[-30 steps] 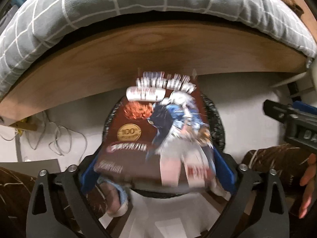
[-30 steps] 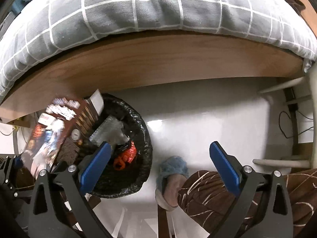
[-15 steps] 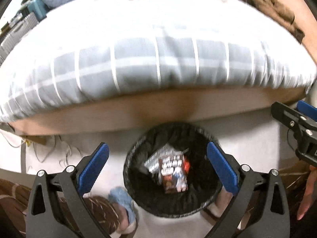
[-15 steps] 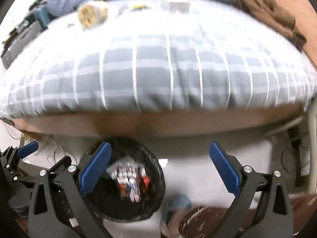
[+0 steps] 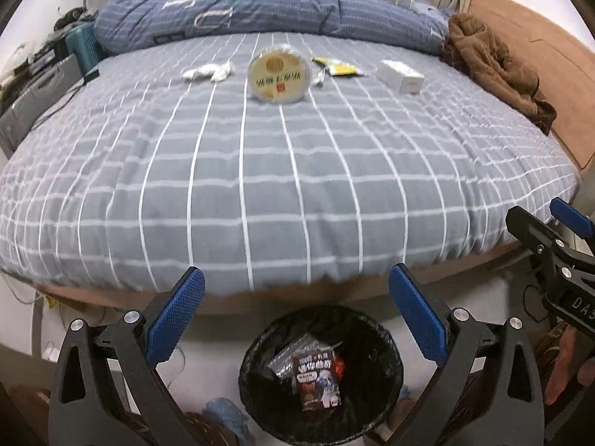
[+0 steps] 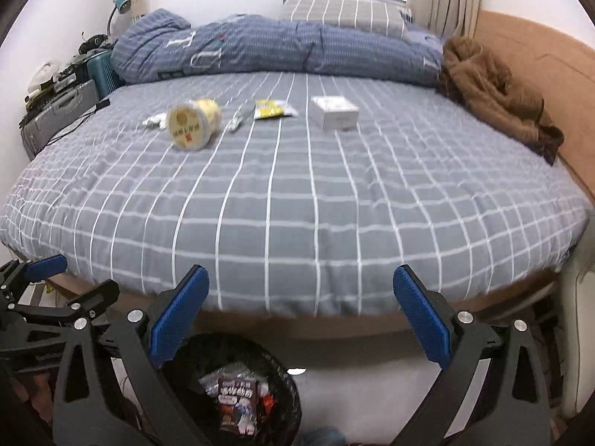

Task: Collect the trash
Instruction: 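Raise both open tools toward the yellow tub and white box on the bed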

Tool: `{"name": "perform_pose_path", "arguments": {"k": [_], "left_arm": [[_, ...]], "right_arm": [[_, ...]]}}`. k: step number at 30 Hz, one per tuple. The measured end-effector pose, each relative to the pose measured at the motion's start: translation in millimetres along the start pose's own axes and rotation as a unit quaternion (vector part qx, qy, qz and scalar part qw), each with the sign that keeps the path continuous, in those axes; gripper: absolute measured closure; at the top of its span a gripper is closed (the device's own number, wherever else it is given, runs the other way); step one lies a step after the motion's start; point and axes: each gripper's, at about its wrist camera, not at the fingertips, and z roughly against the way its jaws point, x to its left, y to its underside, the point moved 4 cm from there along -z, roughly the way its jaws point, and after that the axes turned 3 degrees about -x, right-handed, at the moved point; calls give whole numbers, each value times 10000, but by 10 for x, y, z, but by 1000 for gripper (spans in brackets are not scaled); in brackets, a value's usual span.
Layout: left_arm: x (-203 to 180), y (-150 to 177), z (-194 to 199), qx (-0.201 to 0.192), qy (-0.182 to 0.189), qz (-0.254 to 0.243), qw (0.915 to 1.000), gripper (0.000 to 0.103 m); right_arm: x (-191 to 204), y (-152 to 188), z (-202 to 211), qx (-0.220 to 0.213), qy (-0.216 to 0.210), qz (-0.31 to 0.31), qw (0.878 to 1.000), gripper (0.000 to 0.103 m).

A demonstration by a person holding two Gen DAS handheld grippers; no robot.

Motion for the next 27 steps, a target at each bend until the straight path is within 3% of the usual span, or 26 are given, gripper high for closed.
{"name": "perform_pose_path", "arguments": {"k": [10, 27], "left_arm": [[104, -550, -169, -224, -50, 12, 9997, 6], [298, -1345, -907, -170, -98, 49, 9998, 6]], "right_arm": [[-105, -434, -251, -102, -16, 25, 9999, 8], [-361, -1161, -1315, 174, 6, -126, 9998, 9]]}}
